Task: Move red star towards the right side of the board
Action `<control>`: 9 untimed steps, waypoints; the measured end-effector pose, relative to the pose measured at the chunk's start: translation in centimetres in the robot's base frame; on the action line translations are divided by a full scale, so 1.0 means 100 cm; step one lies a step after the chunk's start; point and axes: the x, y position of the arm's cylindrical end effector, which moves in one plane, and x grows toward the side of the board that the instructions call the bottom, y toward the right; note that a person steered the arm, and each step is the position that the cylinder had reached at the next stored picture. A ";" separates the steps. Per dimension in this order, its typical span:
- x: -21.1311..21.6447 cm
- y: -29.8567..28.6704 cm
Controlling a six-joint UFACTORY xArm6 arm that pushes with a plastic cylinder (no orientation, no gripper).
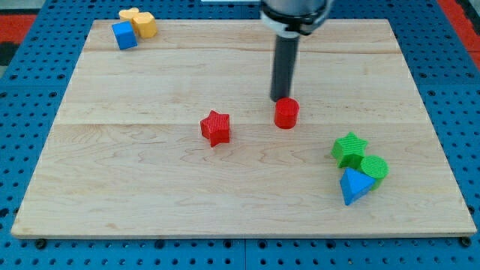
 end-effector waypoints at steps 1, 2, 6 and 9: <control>0.015 0.014; 0.040 0.051; 0.041 -0.099; 0.052 -0.163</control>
